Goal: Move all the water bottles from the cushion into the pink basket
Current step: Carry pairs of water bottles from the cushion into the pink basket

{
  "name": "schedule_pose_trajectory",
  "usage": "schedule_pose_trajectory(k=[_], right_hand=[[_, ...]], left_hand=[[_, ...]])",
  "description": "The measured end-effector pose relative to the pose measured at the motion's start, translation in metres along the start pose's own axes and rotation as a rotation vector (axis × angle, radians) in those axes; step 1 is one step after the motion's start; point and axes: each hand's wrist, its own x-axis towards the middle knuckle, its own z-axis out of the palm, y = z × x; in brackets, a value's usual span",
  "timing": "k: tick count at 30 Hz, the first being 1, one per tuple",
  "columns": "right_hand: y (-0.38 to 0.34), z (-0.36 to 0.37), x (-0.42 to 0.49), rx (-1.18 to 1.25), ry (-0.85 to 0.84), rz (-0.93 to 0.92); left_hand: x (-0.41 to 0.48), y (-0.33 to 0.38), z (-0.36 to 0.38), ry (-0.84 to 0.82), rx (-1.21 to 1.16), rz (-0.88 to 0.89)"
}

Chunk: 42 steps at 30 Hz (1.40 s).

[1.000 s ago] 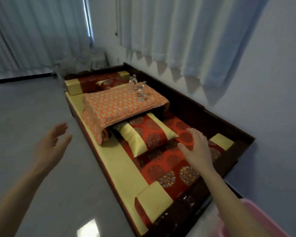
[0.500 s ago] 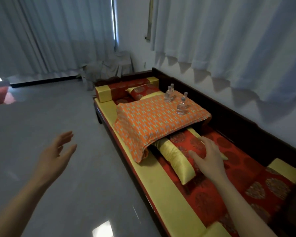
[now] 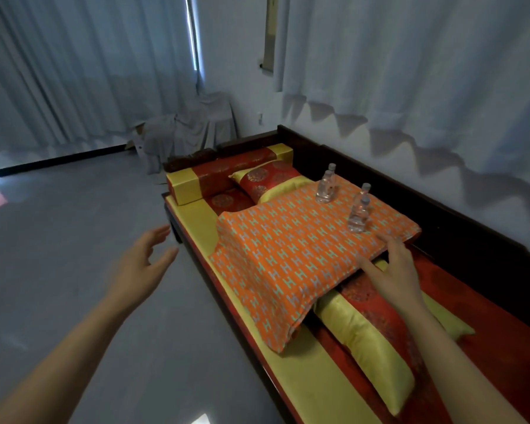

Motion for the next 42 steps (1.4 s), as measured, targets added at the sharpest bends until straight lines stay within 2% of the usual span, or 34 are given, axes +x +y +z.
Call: schedule_pose_trajectory(k=[9,18,21,26,31,35,42], right_hand=[[-0.014,0.093,0.107,-0.047,0.023,0.128],[-0.019,0.181,0.177,-0.090,0.230,0.457],[-0.016,0.199,0.185,-0.033,0.232,0.578],[0.015,0.208,0.227,0.029,0.299,0.731],[0.055,0.214,0.280,0.028,0.389,0.747],[0.108,0.225,0.331,-0.003,0.447,0.818],[0.180,0.245,0.368,-0.016,0.398,0.936]], left_hand=[[0.178,-0.056,0.049,-0.116,-0.085,0.032],[0.386,-0.089,0.128,-0.452,-0.138,0.233],[0.423,-0.091,0.158,-0.521,-0.166,0.232],[0.490,-0.071,0.250,-0.785,-0.231,0.312],[0.521,-0.042,0.340,-0.821,-0.297,0.372],[0.553,-0.026,0.435,-0.933,-0.347,0.358],[0.575,-0.022,0.534,-1.017,-0.354,0.325]])
